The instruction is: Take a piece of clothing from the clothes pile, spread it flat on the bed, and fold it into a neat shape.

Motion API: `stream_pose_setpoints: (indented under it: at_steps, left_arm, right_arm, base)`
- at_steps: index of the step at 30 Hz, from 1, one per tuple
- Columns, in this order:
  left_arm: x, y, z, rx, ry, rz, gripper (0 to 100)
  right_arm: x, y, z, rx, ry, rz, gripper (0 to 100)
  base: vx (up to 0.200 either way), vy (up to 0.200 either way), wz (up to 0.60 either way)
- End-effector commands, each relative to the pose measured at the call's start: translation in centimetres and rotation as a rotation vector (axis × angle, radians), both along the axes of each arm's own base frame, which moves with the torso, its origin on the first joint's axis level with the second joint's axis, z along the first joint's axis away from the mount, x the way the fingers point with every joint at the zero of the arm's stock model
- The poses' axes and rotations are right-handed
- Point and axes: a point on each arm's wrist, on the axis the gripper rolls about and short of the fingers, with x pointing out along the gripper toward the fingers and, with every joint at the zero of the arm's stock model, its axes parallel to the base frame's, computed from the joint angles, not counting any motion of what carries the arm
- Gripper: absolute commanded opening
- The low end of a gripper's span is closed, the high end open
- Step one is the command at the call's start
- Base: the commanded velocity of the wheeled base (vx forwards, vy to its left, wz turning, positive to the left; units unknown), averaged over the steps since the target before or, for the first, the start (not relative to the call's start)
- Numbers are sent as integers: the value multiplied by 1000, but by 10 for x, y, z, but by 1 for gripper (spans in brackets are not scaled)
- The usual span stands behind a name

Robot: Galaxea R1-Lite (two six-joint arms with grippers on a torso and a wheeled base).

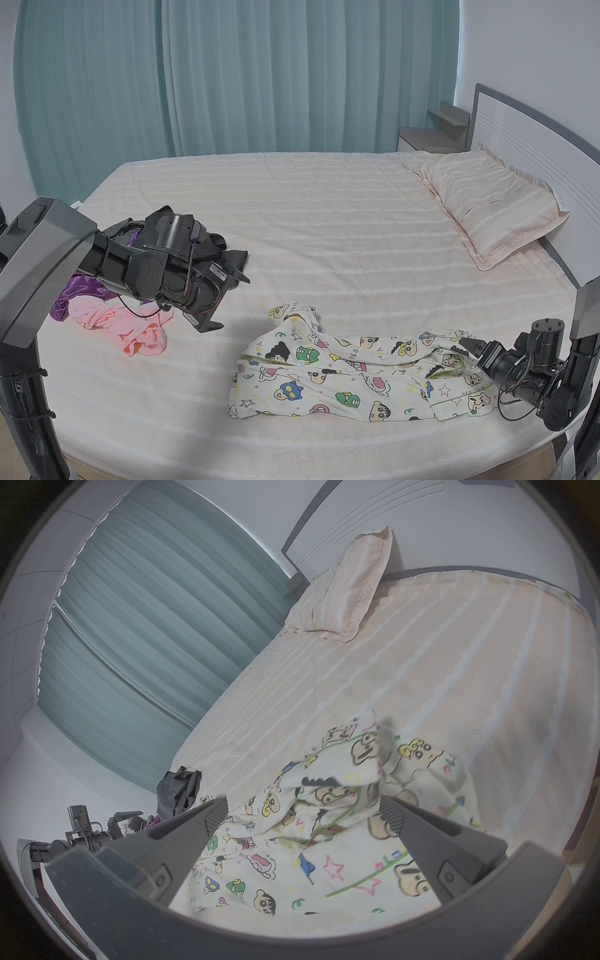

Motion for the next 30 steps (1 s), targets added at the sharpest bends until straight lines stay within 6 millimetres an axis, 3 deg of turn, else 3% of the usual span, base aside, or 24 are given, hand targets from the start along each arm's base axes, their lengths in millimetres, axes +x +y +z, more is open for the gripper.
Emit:
stream_pose_setpoints:
  at_steps: [1,5,9,13,24,30]
  left_arm:
    - [3,-2,-3,-9,-7,-17,100]
    - [12,-12,-11,-42,-50,-59,100]
    - [23,-33,-17,-80,-101,-123,100]
    - [33,-67,-39,-56,-99,-225,100]
    - [49,-88,-67,23,-113,-191,100]
    - [45,-101,-65,19,-123,-220,100]
  right_arm:
    - [1,1,0,1,-11,2,100]
    - [0,3,1,1,-14,13,100]
    - [-1,6,1,-1,-13,26,100]
    - [-1,6,0,-1,-6,28,100]
    - [-1,9,-1,-4,-1,42,100]
    - [-1,9,-4,-7,11,38,100]
  base:
    - [0,0,0]
    - [0,0,0]
    - [0,0,0]
    - [0,0,0]
    - [0,0,0]
    - [0,0,0]
